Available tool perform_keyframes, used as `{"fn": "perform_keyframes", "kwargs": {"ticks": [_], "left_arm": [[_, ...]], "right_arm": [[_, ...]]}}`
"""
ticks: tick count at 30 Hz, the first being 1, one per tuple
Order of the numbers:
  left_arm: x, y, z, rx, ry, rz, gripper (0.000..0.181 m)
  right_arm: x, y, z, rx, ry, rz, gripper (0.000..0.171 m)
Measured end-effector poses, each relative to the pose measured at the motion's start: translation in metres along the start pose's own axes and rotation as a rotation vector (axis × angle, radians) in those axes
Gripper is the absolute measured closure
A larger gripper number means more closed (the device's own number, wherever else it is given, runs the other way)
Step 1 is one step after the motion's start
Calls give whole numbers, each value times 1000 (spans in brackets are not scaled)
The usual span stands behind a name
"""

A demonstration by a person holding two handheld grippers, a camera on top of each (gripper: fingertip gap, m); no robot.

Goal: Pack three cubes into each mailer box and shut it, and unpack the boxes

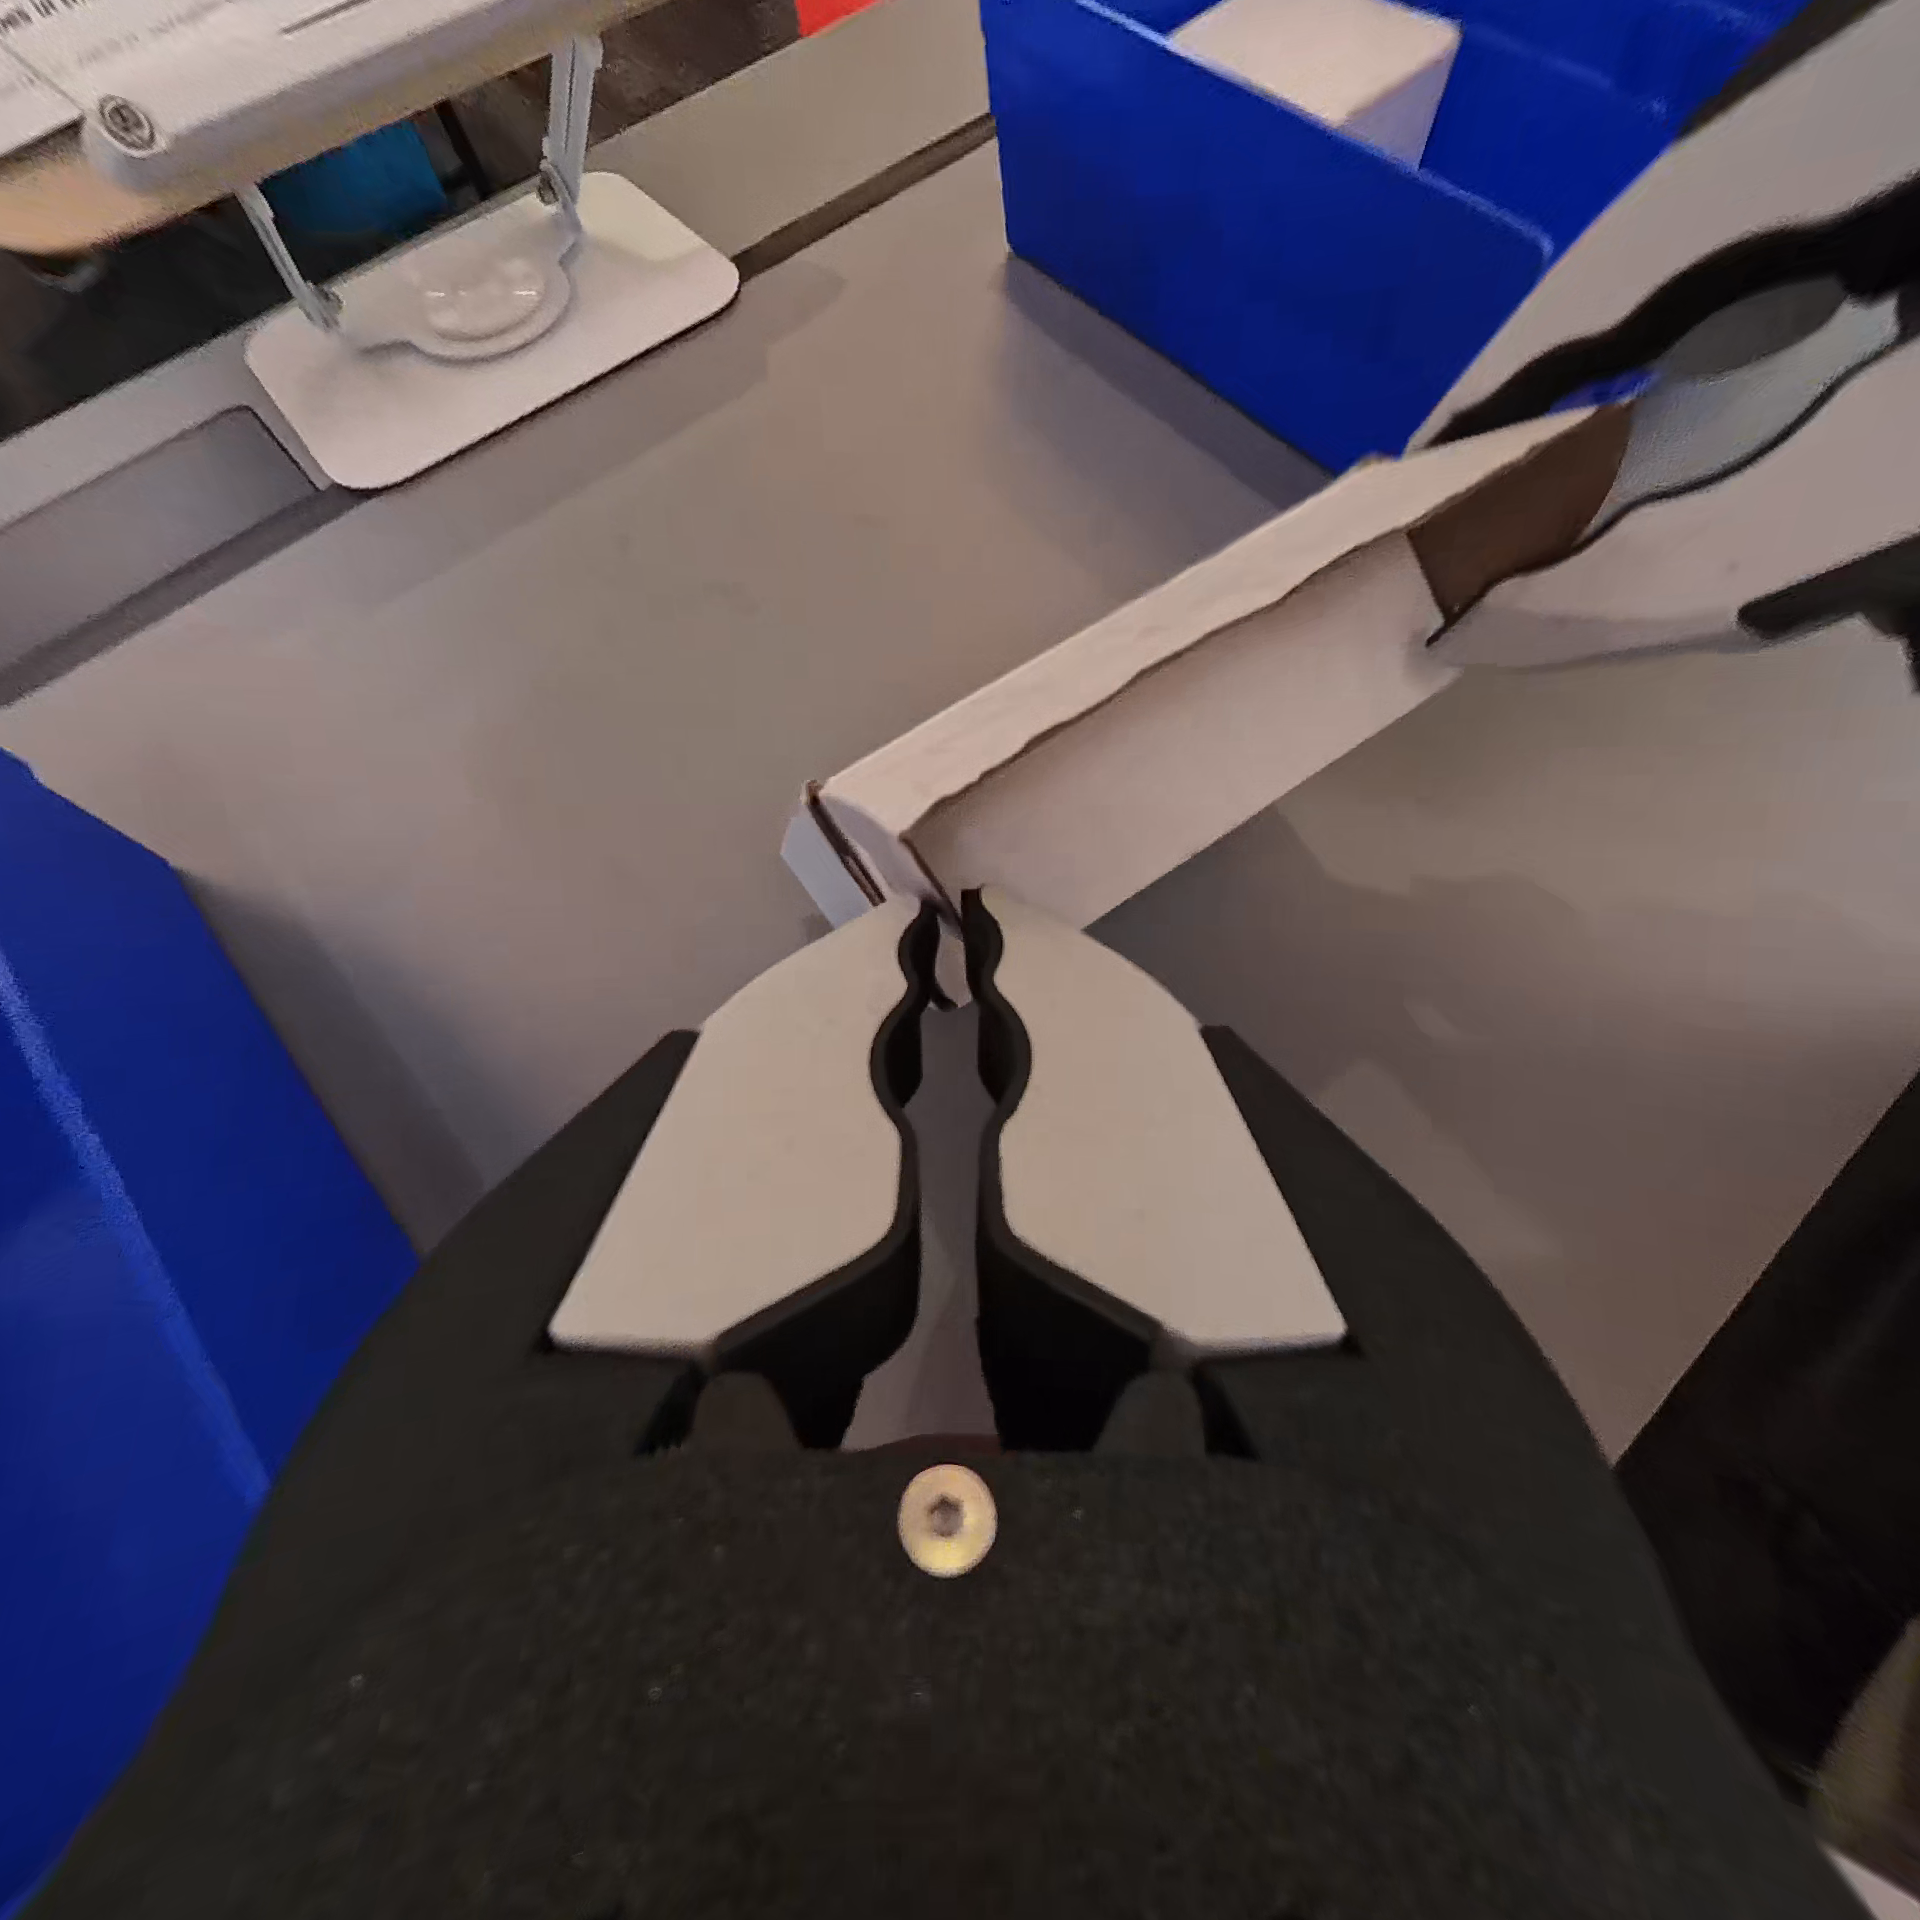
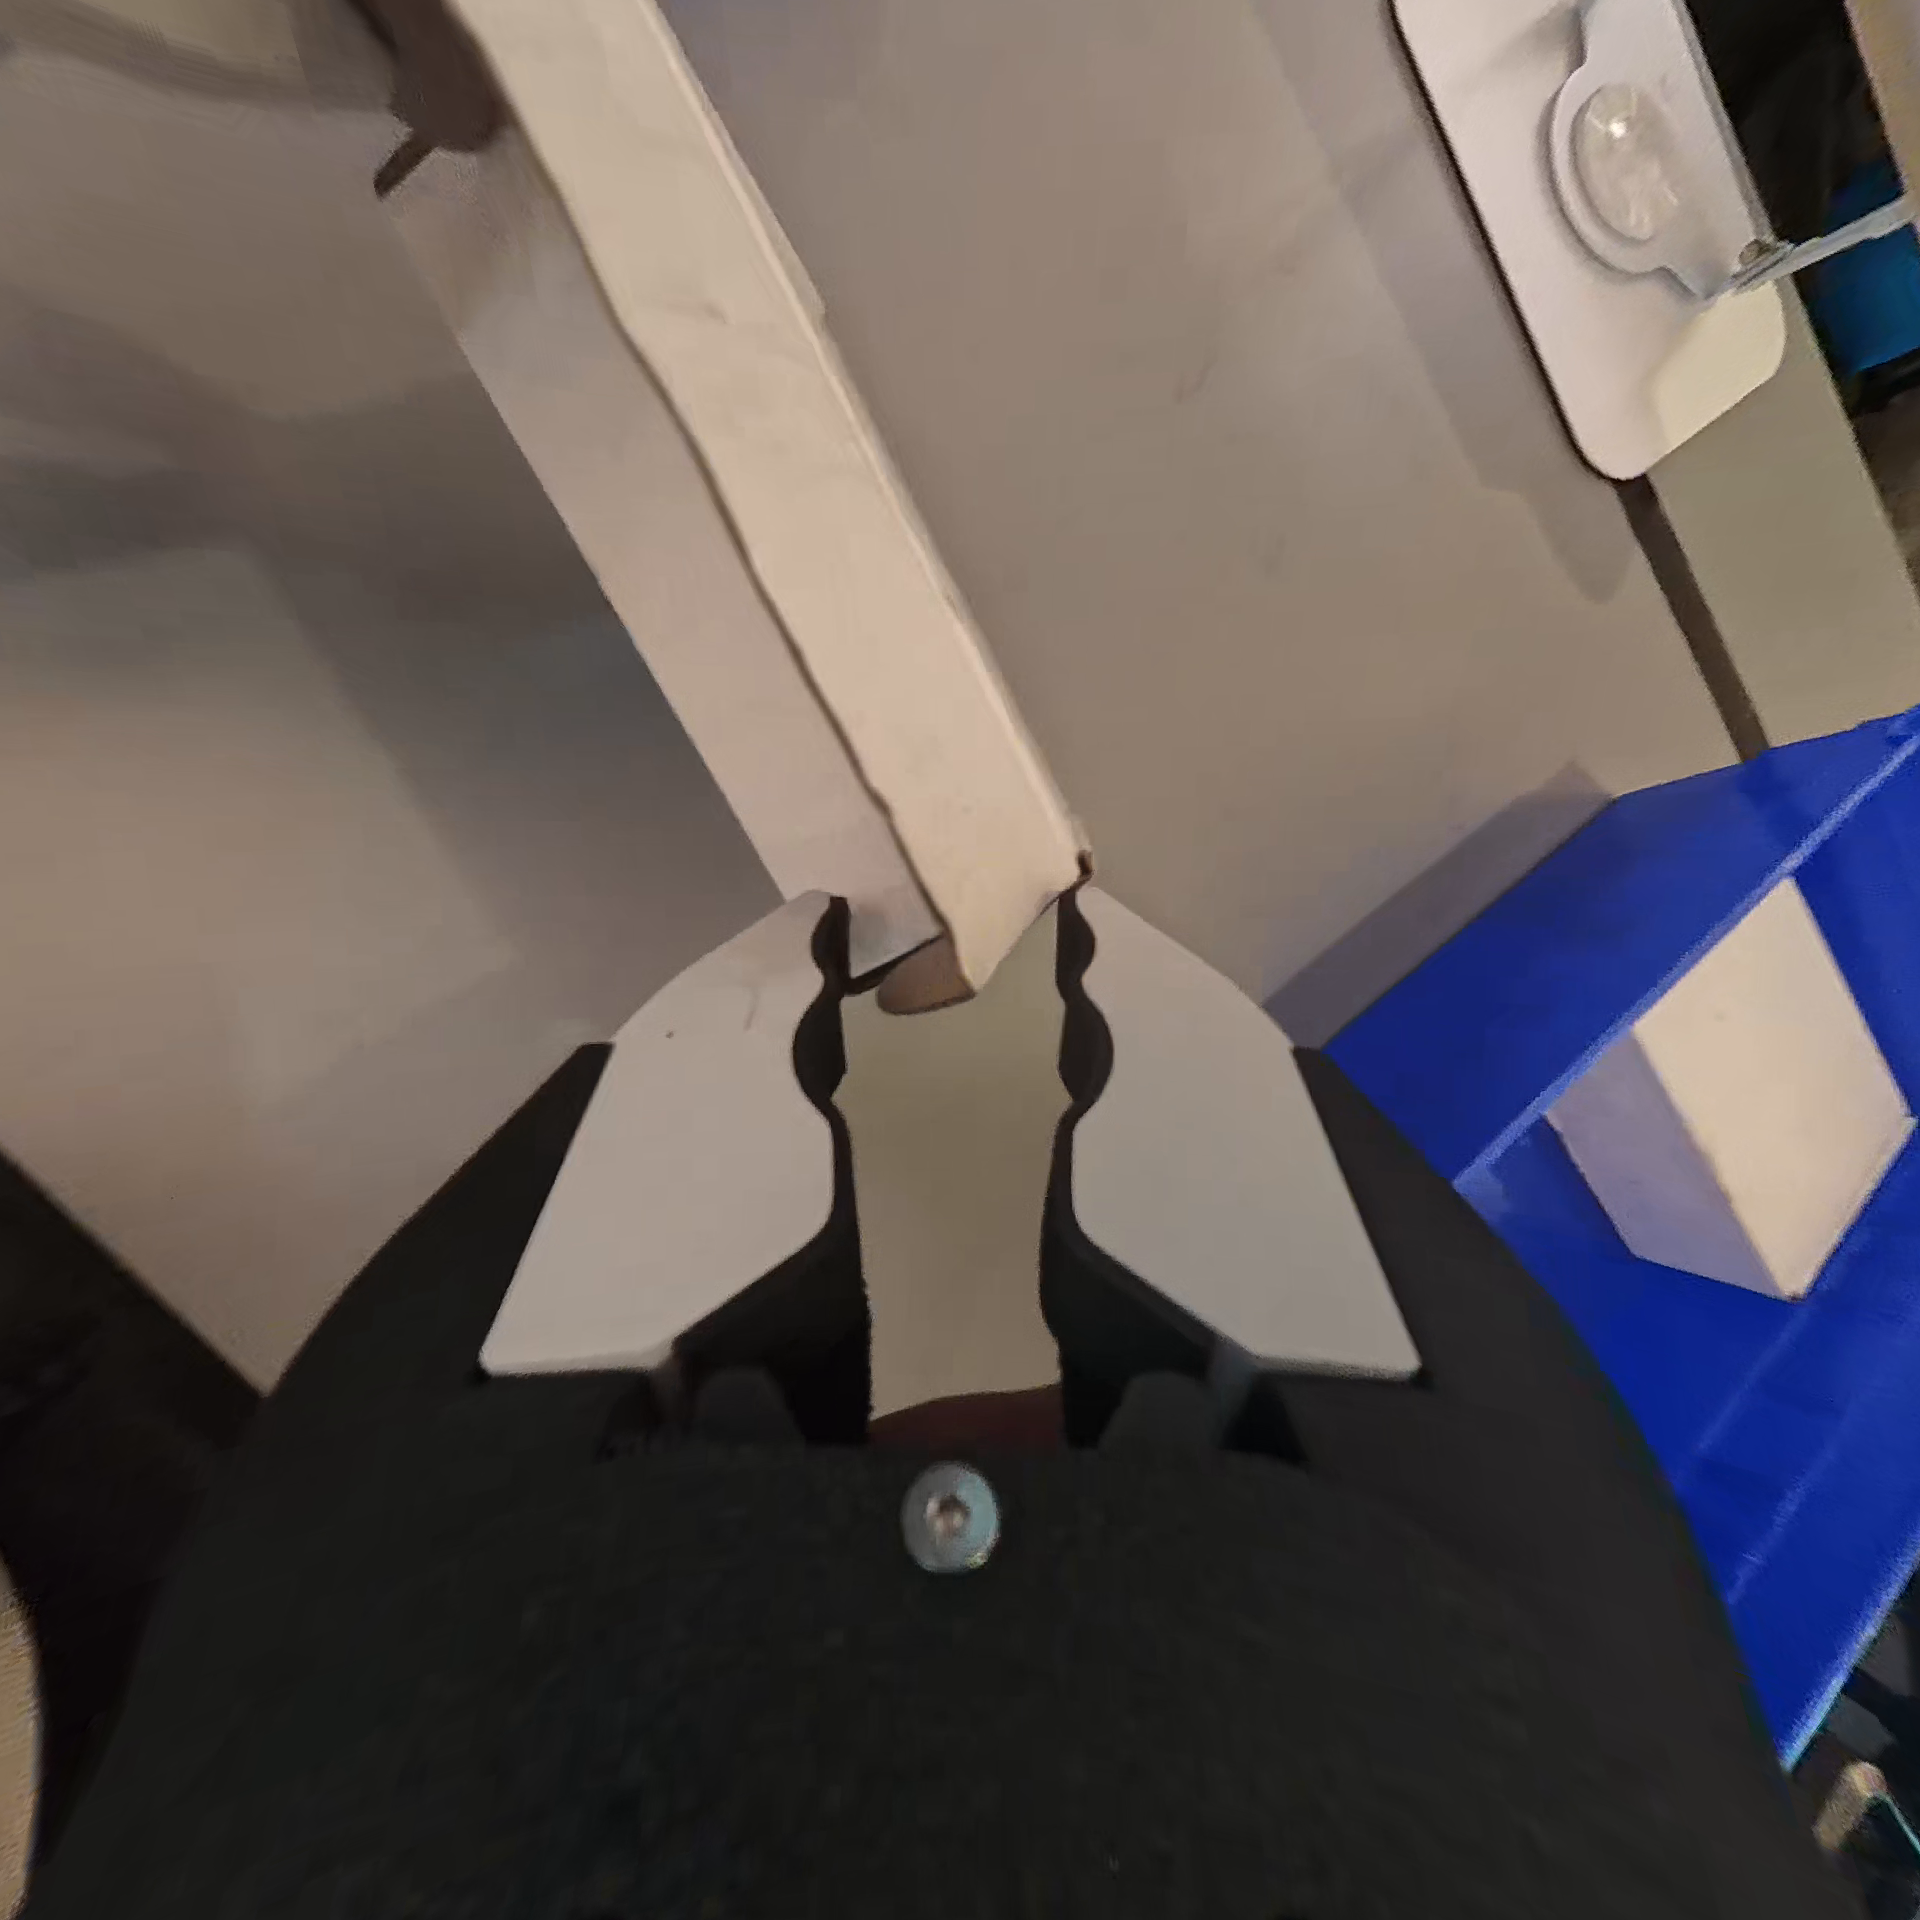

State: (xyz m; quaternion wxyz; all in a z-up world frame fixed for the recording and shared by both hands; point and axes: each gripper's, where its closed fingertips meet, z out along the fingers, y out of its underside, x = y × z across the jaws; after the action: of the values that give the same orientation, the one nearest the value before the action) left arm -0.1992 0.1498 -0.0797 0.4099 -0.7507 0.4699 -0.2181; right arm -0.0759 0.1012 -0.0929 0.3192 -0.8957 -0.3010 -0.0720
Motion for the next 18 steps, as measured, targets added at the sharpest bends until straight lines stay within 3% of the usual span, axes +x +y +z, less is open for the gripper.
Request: {"fn": "perform_keyframes", "kwargs": {"ticks": [4, 18], "left_arm": [[-9, -8, 10, -7, 81, -67, 177], [-20, -4, 17, -69, 64, -27, 178]], "right_arm": [[13, -4, 6, -17, 15, 15, 133], [24, -12, 15, 43, -2, 87, 140]]}}
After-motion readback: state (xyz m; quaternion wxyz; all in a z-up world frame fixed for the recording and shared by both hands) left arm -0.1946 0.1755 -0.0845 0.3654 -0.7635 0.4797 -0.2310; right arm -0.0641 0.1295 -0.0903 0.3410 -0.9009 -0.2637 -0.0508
